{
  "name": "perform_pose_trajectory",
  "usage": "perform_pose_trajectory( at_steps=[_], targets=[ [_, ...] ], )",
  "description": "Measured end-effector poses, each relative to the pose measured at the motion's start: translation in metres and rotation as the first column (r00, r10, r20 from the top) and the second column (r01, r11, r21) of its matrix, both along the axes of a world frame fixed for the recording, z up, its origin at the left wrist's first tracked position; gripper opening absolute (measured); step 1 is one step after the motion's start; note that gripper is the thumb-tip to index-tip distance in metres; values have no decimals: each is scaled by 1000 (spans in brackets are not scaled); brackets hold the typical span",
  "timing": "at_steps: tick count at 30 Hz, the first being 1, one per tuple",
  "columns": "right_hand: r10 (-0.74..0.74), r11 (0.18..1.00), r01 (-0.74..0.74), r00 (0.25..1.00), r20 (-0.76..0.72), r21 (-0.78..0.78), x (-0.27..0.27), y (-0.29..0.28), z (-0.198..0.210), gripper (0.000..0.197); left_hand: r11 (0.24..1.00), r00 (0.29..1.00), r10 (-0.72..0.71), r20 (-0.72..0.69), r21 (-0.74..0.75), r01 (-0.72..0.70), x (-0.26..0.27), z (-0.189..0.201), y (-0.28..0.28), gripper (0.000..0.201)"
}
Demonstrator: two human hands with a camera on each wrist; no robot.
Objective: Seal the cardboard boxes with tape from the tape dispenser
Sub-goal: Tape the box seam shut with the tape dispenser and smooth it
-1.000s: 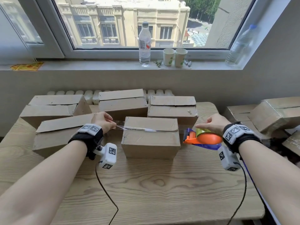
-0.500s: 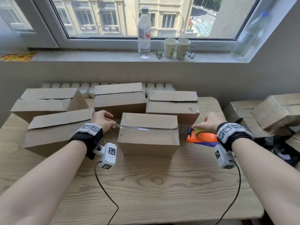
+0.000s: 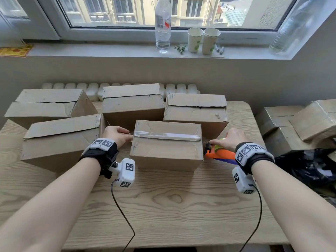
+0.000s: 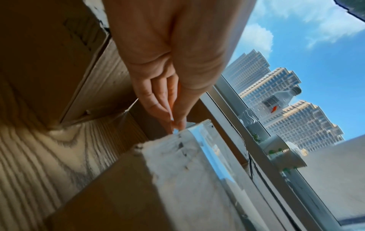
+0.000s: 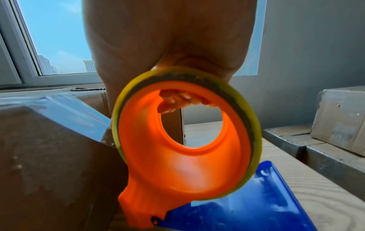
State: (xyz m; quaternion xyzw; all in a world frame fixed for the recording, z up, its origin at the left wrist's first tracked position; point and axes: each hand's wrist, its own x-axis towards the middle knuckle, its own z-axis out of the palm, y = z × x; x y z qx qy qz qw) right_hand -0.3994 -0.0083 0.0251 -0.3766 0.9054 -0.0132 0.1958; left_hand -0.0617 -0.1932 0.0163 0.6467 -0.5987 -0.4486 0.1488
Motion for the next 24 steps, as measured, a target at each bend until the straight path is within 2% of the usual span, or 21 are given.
perform_pose_trajectory(
  at_steps=[3, 6, 11, 13, 16, 18, 19, 20, 21, 22, 23, 24],
  targets=[
    [3, 1000, -3, 1000, -11, 3, 6, -2, -4, 62, 999, 1000, 6, -22, 46, -5, -2, 2, 0, 14],
    [-6, 1000, 7, 1000, -18, 2, 11, -2, -4, 63, 998, 1000, -2, -18, 68, 3, -5, 6, 0, 20],
    [-9, 1000, 9, 1000, -28, -2, 17, 0, -2, 62, 989, 989, 61, -138, 142, -41, -11, 15, 6, 12],
    [-14, 1000, 14, 1000, -26, -16, 18, 1, -2, 63, 989, 990, 79, -120, 131, -63, -10, 12, 5, 14],
    [-21, 1000, 20, 999, -31, -20, 19, 3, -2, 63, 1000, 1000, 18, 21, 8, -18, -3, 2, 3, 19],
    [-31, 999, 31, 999, -32, -21, 18, 5, -2, 63, 976, 991, -41, 130, -205, 67, 0, 1, 6, 16],
    [-38, 999, 38, 999, -32, -22, 18, 6, -2, 63, 937, 979, -95, 183, -315, 150, 1, 4, 10, 20],
    [-46, 999, 45, 999, -29, -28, 16, 7, -2, 63, 881, 955, -201, 220, -386, 274, 2, 7, 15, 30],
    [-53, 998, 52, 998, -23, -34, 15, 8, -3, 62, 804, 897, -353, 267, -404, 437, 2, 11, 21, 41],
    [-61, 997, 61, 998, -16, -37, 14, 10, -4, 62, 702, 791, -503, 349, -369, 609, 1, 15, 29, 52],
    [-70, 997, 69, 997, -12, -41, 14, 11, -4, 61, 588, 655, -608, 449, -300, 751, 1, 17, 35, 65],
    [-76, 996, 76, 997, -12, -47, 13, 12, -4, 61, 492, 531, -652, 541, -231, 839, 2, 17, 41, 78]
  ],
)
